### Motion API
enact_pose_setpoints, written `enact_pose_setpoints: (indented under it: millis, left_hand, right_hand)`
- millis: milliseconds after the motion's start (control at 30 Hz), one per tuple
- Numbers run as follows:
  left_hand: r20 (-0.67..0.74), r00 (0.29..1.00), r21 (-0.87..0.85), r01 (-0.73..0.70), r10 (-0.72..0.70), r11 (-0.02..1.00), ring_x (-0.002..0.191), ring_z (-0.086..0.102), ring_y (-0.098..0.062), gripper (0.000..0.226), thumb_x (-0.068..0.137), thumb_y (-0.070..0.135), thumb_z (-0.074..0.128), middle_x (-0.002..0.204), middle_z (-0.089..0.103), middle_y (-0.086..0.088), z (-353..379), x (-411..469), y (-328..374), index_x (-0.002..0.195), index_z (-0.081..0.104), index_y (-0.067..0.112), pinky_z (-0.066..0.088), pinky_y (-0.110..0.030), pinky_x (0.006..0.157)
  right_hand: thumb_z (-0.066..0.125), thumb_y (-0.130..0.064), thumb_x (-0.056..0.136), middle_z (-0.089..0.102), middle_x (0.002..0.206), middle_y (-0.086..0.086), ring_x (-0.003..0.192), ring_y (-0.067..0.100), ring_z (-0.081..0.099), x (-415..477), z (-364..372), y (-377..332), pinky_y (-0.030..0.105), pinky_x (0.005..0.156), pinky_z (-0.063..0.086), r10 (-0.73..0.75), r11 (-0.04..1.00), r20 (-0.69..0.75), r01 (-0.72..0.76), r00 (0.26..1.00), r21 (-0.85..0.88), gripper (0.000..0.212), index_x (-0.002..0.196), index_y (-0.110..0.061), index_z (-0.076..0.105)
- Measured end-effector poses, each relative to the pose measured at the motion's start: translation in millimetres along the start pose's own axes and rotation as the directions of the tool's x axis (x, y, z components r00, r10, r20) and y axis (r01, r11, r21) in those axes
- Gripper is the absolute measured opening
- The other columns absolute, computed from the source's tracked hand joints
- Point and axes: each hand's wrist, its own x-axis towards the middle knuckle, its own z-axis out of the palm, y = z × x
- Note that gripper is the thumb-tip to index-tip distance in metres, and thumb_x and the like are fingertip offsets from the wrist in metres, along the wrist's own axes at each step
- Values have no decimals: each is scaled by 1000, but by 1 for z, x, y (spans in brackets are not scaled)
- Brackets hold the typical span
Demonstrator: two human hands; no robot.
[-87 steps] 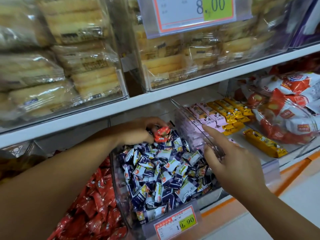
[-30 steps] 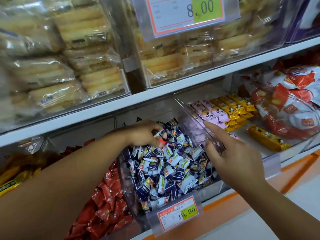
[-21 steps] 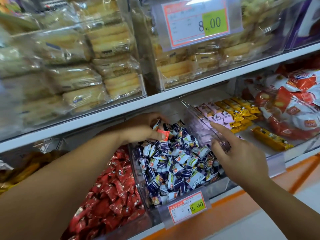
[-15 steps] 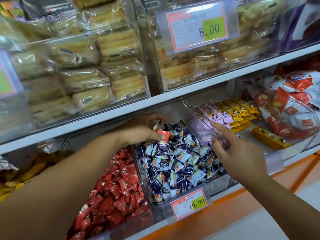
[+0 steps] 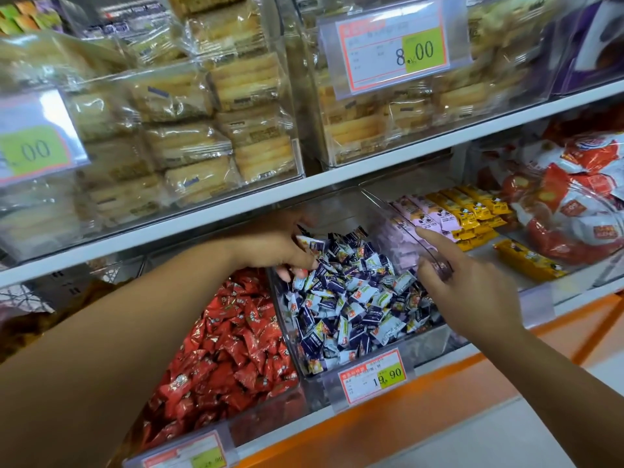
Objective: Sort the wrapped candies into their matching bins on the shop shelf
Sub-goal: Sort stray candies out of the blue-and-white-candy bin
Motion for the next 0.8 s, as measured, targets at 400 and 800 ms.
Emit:
enact_pose_setpoints:
  millis: [400, 800]
  left_hand:
    - [-232, 971, -101, -76, 51, 992, 77, 60, -20, 34, 83, 7, 68, 96, 66, -6, -24, -11, -38, 109, 56, 26, 48, -34, 68]
    - [-312, 929, 290, -106, 199, 951, 110, 56, -8, 37, 91, 45, 60, 124, 58, 13, 4, -27, -17, 126, 55, 37, 41, -21, 91]
  right_hand:
    - [47, -39, 94, 54, 54, -1, 47, 15, 42, -1, -4, -1, 25, 43, 26, -3, 1000, -20, 4, 1000, 12, 45, 138, -43, 46]
    - [47, -39, 95, 47, 52, -6, 45, 9, 36, -3, -7, -10, 24, 44, 19, 6, 1000, 19, -6, 1000, 7, 45, 140, -42, 43]
